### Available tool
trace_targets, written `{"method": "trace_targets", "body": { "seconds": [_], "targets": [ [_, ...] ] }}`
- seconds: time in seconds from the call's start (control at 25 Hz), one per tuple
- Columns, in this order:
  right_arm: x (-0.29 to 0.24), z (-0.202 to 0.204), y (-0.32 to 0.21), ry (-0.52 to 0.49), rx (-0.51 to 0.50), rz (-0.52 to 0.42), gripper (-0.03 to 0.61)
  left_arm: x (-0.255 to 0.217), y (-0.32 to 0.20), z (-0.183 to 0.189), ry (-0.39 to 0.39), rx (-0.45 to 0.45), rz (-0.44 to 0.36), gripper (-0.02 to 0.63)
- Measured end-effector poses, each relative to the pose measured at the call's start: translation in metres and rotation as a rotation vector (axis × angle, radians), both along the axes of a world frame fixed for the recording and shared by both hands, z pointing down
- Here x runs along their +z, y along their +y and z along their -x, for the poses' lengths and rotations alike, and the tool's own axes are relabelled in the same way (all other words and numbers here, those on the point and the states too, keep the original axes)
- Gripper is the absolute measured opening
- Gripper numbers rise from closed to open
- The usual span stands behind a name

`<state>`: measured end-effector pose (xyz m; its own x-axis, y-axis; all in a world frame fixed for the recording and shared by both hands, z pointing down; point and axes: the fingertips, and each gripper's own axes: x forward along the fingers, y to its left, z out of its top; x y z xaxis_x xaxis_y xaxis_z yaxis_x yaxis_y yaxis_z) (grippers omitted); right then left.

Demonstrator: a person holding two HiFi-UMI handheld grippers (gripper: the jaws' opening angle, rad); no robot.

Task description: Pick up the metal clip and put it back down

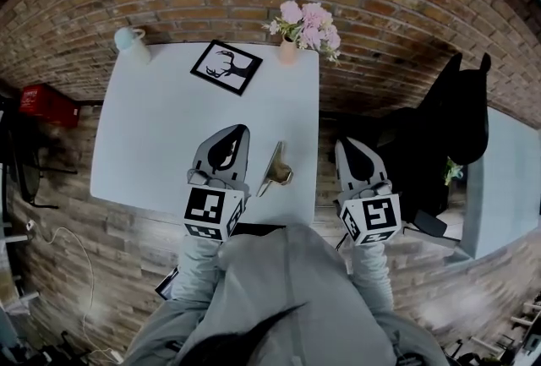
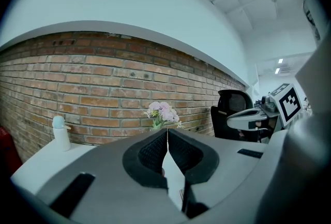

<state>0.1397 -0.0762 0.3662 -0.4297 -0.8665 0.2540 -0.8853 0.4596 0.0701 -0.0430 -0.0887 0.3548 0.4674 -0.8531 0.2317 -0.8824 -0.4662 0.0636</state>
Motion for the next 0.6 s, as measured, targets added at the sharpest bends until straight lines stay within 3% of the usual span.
{"method": "trace_targets", "body": {
  "seconds": [0.6],
  "targets": [
    [0.004, 0.018, -0.004, -0.057, 0.017, 0.029, 0.026, 0.004, -0.013, 0.003, 0.001, 0.073, 0.007, 0.029]
  ]
}}
